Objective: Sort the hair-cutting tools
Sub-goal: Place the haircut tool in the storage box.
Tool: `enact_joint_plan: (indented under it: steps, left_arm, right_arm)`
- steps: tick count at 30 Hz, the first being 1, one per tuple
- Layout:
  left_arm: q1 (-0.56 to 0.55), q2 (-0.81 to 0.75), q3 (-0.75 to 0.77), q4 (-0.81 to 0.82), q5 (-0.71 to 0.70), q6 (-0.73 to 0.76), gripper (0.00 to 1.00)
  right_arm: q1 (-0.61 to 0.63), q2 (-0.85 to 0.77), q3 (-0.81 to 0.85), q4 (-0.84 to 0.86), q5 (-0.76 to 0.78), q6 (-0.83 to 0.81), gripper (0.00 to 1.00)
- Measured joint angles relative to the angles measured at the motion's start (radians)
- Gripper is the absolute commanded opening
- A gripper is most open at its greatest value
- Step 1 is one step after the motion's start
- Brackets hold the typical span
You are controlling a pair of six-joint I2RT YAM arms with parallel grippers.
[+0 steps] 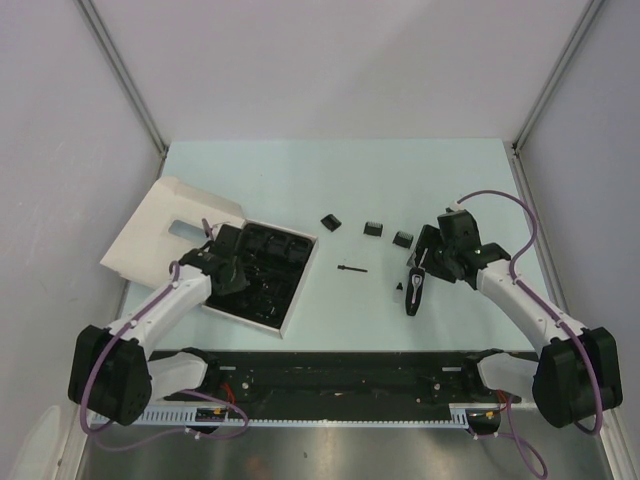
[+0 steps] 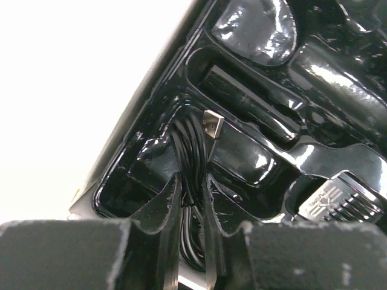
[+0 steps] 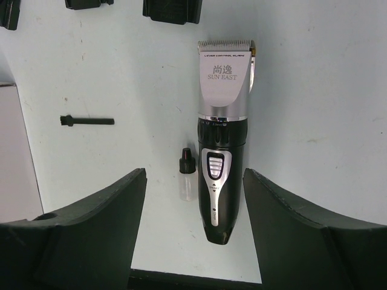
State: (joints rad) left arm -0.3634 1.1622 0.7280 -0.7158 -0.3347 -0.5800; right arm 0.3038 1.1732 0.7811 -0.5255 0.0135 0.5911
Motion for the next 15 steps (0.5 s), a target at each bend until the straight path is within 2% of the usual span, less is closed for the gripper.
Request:
enact_joint_plan:
  steps: [12, 15]
  left_arm:
    - [0.015, 0.079, -0.001, -0.005, -0.034, 0.0, 0.09]
    - [0.015, 0.112, -0.001, -0.005, -0.047, 0.0, 0.25]
  right_arm:
    - [0.001, 0.01, 0.0, 0.01, -0.003, 0.005, 0.7]
    - [0.003, 0.016, 0.0, 0.018, -0.003, 0.01, 0.7]
